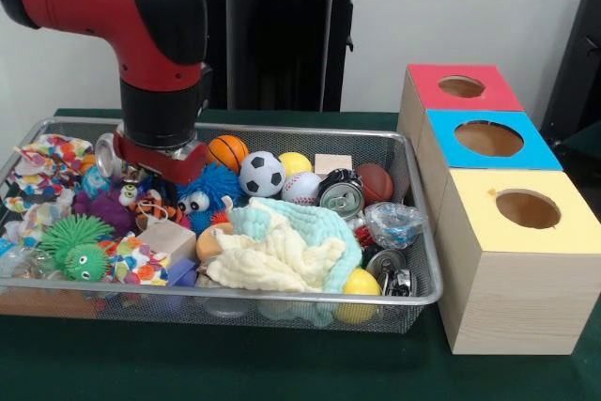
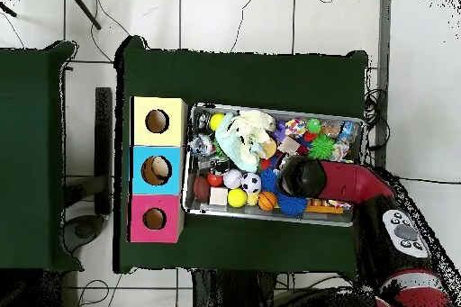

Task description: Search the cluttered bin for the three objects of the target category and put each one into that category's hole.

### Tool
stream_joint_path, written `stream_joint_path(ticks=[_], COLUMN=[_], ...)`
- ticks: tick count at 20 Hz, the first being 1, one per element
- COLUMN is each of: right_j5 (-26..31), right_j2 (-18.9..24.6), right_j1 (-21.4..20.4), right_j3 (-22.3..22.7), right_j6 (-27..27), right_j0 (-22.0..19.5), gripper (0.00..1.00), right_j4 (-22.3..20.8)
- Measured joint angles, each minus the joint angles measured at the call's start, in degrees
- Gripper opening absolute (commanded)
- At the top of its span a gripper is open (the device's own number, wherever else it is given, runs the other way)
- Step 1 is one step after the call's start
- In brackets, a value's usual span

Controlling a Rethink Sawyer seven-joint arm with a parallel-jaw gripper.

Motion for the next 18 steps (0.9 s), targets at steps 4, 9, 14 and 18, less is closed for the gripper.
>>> stream_joint_path(ticks=[4, 9, 14, 18], right_j5=[0.0, 0.1, 1.0, 1.1], right_j2=[0.4, 2.1, 4.2, 5.6], right_j1=[-0.3, -2.2, -7.3, -10.7], right_j3=[0.0, 0.5, 1.7, 1.8], right_j6=[0.0, 0.0, 0.0, 0.0], right_j0=[-0.1, -1.1, -1.5, -1.4], gripper=[0.00, 0.00, 0.00, 0.00], right_j4=[-0.4, -0.4, 0.1, 0.5])
